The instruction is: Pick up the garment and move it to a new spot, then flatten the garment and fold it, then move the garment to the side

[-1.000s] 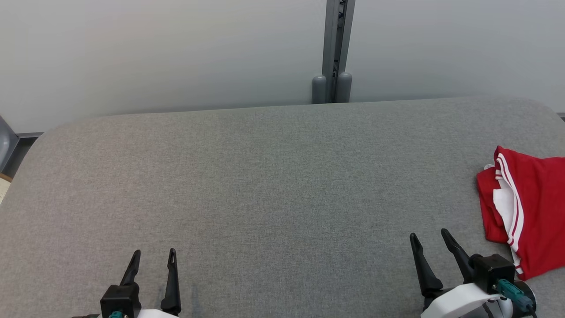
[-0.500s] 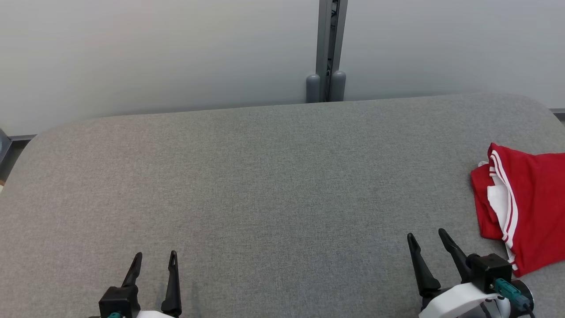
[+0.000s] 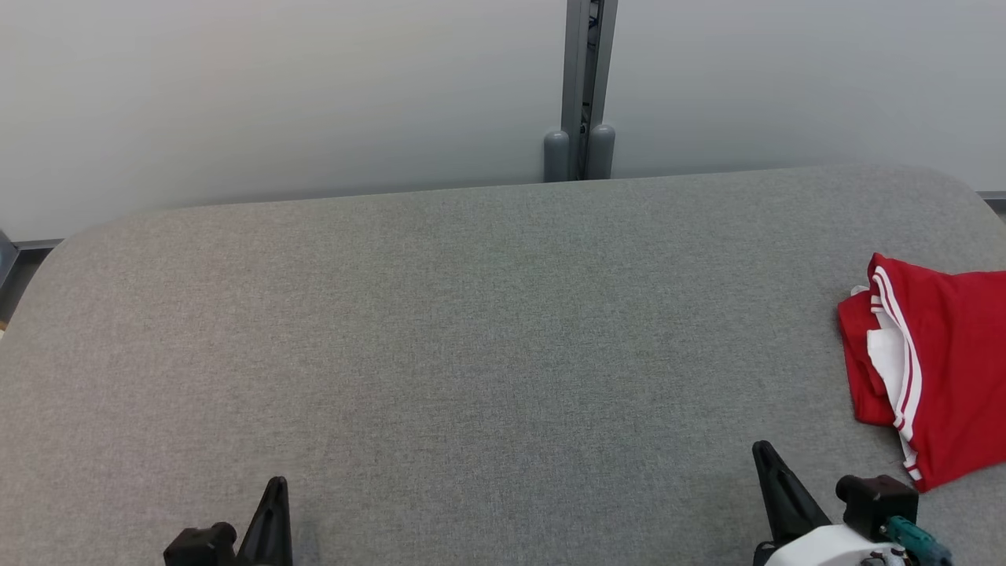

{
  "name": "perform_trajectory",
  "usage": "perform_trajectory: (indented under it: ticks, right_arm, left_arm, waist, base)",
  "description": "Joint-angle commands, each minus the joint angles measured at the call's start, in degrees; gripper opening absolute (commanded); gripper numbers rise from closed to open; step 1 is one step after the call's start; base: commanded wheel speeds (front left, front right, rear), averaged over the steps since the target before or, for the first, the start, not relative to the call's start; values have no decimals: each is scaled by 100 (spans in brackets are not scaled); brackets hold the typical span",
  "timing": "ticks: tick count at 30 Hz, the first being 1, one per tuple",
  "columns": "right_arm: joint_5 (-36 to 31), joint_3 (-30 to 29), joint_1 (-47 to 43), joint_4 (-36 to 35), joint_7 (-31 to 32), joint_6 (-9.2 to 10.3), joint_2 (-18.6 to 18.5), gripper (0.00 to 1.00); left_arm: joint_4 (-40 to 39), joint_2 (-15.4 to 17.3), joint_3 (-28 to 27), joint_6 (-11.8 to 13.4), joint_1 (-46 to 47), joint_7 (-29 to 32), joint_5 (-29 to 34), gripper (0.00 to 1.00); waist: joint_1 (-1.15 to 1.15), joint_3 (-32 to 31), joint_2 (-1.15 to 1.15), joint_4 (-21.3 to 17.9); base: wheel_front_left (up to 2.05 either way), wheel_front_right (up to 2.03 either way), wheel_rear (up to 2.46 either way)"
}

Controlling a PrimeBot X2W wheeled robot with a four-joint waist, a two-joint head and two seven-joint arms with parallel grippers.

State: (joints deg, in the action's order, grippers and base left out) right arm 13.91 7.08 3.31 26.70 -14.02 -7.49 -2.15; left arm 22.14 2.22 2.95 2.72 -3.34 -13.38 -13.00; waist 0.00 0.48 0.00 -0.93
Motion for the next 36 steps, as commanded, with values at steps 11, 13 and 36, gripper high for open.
perform_trajectory:
  ticks: [11, 13, 36]
  right_arm:
    - [1369, -260, 155, -313, 361, 0, -35, 0]
    - [1563, -293, 161, -344, 412, 0, -37, 0]
    - [3434, -615, 215, -630, 904, 0, -55, 0]
  left_arm:
    - [-244, 32, -164, -195, 260, 308, -1392, 0]
    - [-265, 34, -186, -222, 281, 356, -1589, 0]
    - [-441, 48, -413, -465, 502, 841, -3478, 0]
  waist:
    - [0, -3, 0, 10]
    - [0, -3, 0, 12]
    - [0, -9, 0, 28]
  base:
    - [0, 0, 0]
    - [0, 0, 0]
    - [0, 0, 0]
